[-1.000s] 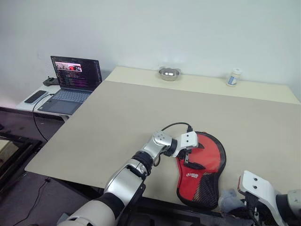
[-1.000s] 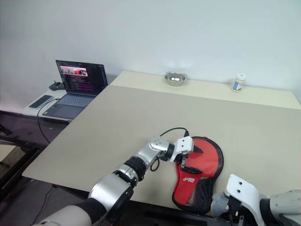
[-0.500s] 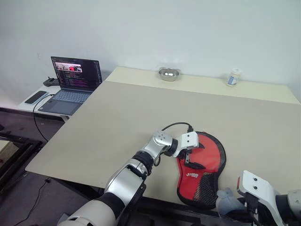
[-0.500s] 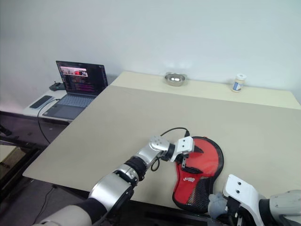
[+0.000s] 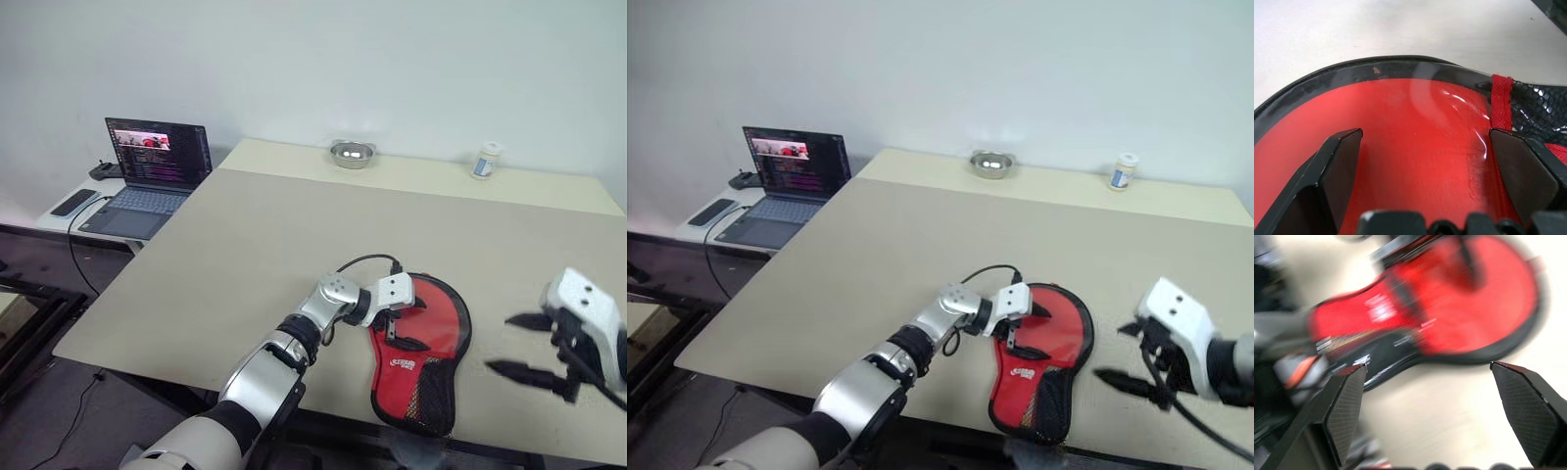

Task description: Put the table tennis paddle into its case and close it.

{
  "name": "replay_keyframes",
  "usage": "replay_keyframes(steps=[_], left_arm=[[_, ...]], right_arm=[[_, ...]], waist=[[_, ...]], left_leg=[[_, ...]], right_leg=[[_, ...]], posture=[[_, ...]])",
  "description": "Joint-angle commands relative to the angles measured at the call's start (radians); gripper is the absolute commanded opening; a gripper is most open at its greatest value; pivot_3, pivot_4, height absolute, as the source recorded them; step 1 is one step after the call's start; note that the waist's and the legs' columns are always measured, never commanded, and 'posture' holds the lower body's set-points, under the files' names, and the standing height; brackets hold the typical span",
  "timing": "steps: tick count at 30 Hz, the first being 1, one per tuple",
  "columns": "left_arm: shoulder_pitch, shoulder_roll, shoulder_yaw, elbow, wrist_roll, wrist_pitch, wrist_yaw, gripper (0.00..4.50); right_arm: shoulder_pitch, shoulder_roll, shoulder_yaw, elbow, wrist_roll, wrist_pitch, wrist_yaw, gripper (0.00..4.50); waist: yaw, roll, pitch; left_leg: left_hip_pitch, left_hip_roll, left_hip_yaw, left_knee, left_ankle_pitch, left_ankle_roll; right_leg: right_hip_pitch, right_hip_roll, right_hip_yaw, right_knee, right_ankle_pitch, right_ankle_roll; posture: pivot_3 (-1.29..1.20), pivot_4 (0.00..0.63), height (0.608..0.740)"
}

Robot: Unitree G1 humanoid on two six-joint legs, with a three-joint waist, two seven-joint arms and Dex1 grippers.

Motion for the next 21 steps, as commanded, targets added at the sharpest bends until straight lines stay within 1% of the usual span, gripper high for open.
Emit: replay_keyframes(steps=[1,3,5,6,7,8,10,12,14,17,21], left_arm=[[0.016,0.042,0.033,-0.032,-0.028,0.027,-0.047,4.5],[0.02,0.065,0.058,-0.095,-0.062,0.037,-0.08,4.5],[0.033,0.089,0.078,-0.179,-0.1,0.084,-0.11,4.5],[0.056,0.134,0.104,-0.274,-0.136,0.136,-0.13,4.5],[0.087,0.189,0.132,-0.377,-0.17,0.2,-0.144,4.5],[0.11,0.221,0.145,-0.453,-0.19,0.251,-0.144,4.5],[0.182,0.303,0.173,-0.61,-0.227,0.341,-0.144,4.5],[0.254,0.372,0.185,-0.748,-0.256,0.422,-0.144,4.5],[0.313,0.42,0.197,-0.859,-0.277,0.481,-0.123,4.5],[0.374,0.464,0.217,-0.987,-0.3,0.542,-0.077,4.5],[0.403,0.481,0.223,-1.059,-0.316,0.567,-0.026,4.5]], right_arm=[[-0.085,0.065,0.106,0.097,-0.116,-0.126,-0.059,4.49],[-0.138,0.107,0.157,0.148,-0.163,-0.173,-0.083,4.49],[-0.181,0.149,0.205,0.208,-0.23,-0.247,-0.097,4.49],[-0.217,0.186,0.263,0.261,-0.292,-0.338,-0.096,4.49],[-0.26,0.233,0.311,0.323,-0.321,-0.397,-0.084,4.49],[-0.287,0.262,0.338,0.377,-0.341,-0.443,-0.065,4.49],[-0.35,0.337,0.375,0.482,-0.354,-0.512,-0.027,4.49],[-0.398,0.386,0.394,0.575,-0.366,-0.569,0.012,4.49],[-0.43,0.409,0.405,0.655,-0.379,-0.618,0.064,4.49],[-0.458,0.412,0.408,0.735,-0.384,-0.668,0.143,4.49],[-0.485,0.395,0.386,0.804,-0.39,-0.699,0.201,4.49]], waist=[[-0.008,0.001,0.003],[-0.024,0.003,0.01],[-0.031,0.005,0.016],[-0.037,0.006,0.018],[-0.047,0.006,0.02],[-0.059,0.006,0.025],[-0.068,0.006,0.03],[-0.072,0.011,0.033],[-0.067,0.015,0.036],[-0.053,0.016,0.039],[-0.049,0.016,0.039]], left_leg=[[0.0,0.0,0.0,0.0,0.0,0.0],[-0.002,0.0,0.0,-0.001,0.0,0.0],[-0.005,0.0,0.002,-0.001,0.0,0.0],[-0.009,0.0,0.003,-0.001,0.0,0.0],[-0.013,0.0,0.003,-0.001,0.001,0.0],[-0.016,0.001,0.003,-0.001,0.001,0.0],[-0.016,0.002,0.004,-0.001,0.004,-0.005],[-0.016,0.002,0.005,-0.002,0.006,-0.008],[-0.016,0.003,0.005,-0.002,0.006,-0.008],[-0.016,0.003,0.005,-0.001,0.005,-0.007],[-0.016,0.003,0.004,0.001,0.004,-0.005]], right_leg=[[-0.001,0.0,0.0,0.0,0.0,0.0],[-0.003,0.0,0.0,0.001,0.003,-0.004],[-0.007,0.0,0.0,0.002,0.006,-0.001],[-0.008,0.001,0.001,0.003,0.006,0.0],[-0.012,0.002,0.002,0.004,0.007,0.0],[-0.016,0.003,0.003,0.007,0.007,-0.001],[-0.02,0.005,0.004,0.013,0.006,-0.003],[-0.022,0.006,0.003,0.018,0.003,-0.005],[-0.022,0.008,0.003,0.019,0.002,-0.005],[-0.021,0.01,0.003,0.019,0.002,-0.005],[-0.019,0.01,0.003,0.02,0.004,-0.004]], posture=[[0.0,0.15,0.74],[0.0,0.15,0.74],[0.0,0.15,0.74],[0.0,0.15,0.74],[0.0,0.15,0.74],[0.0,0.15,0.74],[0.0,0.15,0.74],[0.0,0.15,0.74],[0.0,0.15,0.74],[0.0,0.15,0.74],[0.0,0.15,0.74]])
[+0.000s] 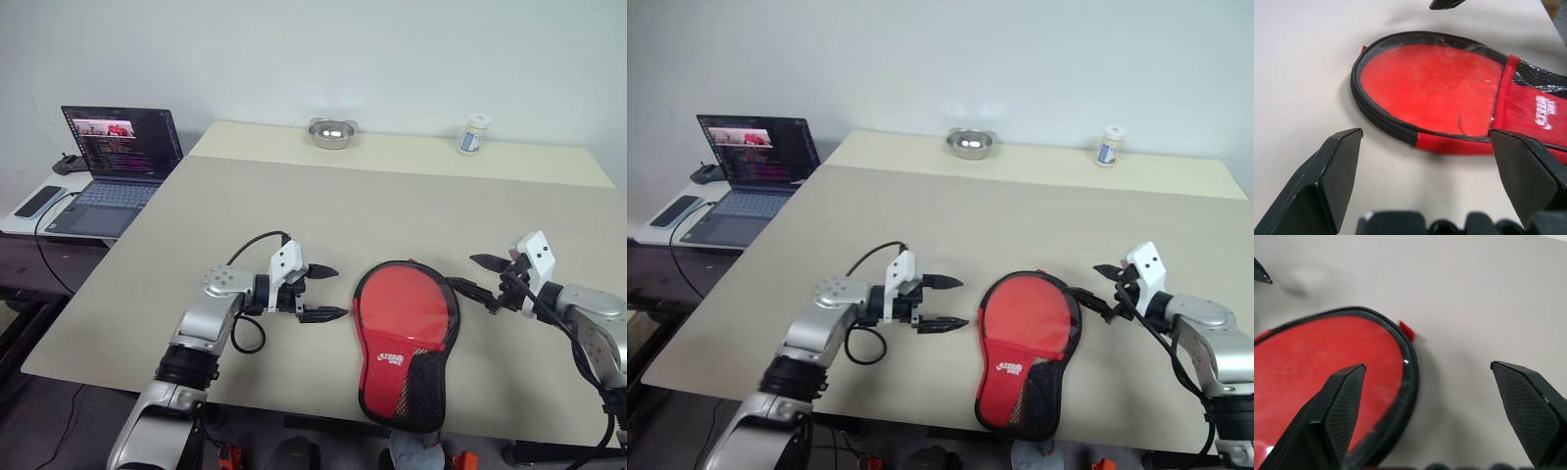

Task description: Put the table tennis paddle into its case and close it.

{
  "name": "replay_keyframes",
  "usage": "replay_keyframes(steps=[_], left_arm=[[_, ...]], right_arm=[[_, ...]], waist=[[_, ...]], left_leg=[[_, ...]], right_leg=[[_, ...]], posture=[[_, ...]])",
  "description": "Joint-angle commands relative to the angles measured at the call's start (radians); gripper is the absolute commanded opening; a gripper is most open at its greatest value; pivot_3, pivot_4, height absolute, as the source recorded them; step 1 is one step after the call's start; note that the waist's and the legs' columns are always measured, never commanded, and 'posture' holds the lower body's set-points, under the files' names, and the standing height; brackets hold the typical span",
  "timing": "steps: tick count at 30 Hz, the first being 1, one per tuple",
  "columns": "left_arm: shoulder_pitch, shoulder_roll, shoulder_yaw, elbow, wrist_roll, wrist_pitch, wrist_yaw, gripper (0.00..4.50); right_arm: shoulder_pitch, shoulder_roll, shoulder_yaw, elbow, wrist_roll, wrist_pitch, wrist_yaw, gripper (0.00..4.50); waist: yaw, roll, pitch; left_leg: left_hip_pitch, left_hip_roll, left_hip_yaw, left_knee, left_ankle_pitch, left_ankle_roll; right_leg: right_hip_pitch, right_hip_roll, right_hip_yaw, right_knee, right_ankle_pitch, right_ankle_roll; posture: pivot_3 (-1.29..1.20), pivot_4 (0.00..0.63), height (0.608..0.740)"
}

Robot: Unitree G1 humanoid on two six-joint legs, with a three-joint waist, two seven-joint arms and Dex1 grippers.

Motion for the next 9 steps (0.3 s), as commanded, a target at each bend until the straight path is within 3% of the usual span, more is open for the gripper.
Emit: replay_keyframes(steps=[1,9], left_arm=[[-0.006,0.007,0.014,-0.074,-0.034,0.011,0.038,4.5],[-0.056,-0.028,-0.035,0.026,-0.007,-0.016,0.091,4.5]], right_arm=[[-0.033,-0.027,-0.042,0.037,-0.006,-0.04,0.044,4.49],[0.047,-0.067,-0.081,-0.134,0.015,0.038,0.039,4.49]], waist=[[-0.001,0.0,0.0],[-0.003,0.0,0.0]], left_leg=[[0.001,0.0,0.0,0.0,0.0,0.0],[0.004,0.003,0.0,-0.001,0.002,-0.003]], right_leg=[[0.001,0.0,0.0,0.0,0.0,0.0],[0.001,0.001,0.0,0.003,0.0,-0.002]], posture=[[0.0,0.15,0.74],[0.0,0.15,0.74]])
